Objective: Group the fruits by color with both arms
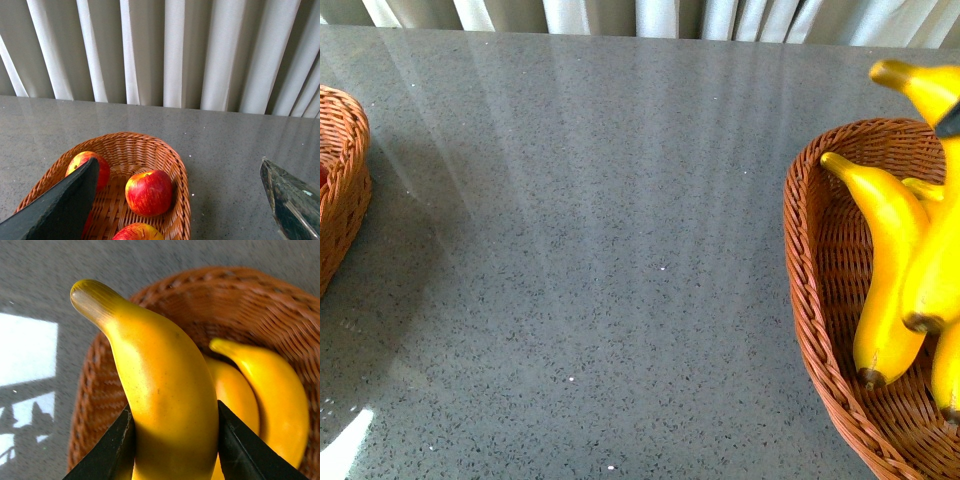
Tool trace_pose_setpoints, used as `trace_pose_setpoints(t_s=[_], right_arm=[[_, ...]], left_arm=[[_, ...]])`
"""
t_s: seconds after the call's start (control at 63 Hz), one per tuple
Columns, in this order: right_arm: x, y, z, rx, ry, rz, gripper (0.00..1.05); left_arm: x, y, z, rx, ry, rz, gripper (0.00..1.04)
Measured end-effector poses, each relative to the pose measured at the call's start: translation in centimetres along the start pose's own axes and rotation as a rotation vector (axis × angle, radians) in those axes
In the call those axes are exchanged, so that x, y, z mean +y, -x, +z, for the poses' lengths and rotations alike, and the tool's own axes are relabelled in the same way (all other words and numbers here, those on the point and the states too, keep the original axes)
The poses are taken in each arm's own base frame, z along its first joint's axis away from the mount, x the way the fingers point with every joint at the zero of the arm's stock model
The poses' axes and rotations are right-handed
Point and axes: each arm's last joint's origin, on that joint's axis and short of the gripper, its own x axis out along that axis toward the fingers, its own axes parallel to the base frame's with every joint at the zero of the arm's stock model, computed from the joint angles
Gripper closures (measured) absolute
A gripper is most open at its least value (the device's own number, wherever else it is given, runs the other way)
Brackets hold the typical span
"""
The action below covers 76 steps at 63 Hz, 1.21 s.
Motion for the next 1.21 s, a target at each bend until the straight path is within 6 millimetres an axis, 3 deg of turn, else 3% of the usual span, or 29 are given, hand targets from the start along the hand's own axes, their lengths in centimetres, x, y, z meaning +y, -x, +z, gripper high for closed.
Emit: trace_pose_setpoints(t_s=[0.159, 0.349, 0.603, 0.73, 0.968, 1.048, 1.206], right_arm=[[-1.8, -0.7, -3.0, 0.064, 0.003, 0.005, 0.69], [-2.6, -1.9, -4.5, 0.081, 0.021, 0.008, 0.69], [-3.1, -2.3, -4.6, 0.036, 0.004, 0.070, 0.28], [-3.1, -0.6, -5.1, -0.046, -0.016, 0.141, 0.08], [-2.6, 5.9, -6.3, -0.321, 0.007, 0.319, 0.09], [-2.6, 6.5, -6.3, -0.345, 0.005, 0.321, 0.09], [-2.6, 5.8, -6.5, -0.368, 0.006, 0.276, 0.11]], left_arm=[[0.0, 0.0, 0.0, 0.000, 0.000, 0.000, 0.09], [0.0, 0.0, 0.0, 0.000, 0.000, 0.000, 0.09], [0.0, 0.0, 0.0, 0.000, 0.000, 0.000, 0.09], [0.0, 0.0, 0.0, 0.000, 0.000, 0.000, 0.09], [0.0, 0.0, 0.0, 0.000, 0.000, 0.000, 0.09], [0.0, 0.0, 0.0, 0.000, 0.000, 0.000, 0.09], [0.0, 0.0, 0.0, 0.000, 0.000, 0.000, 0.09]])
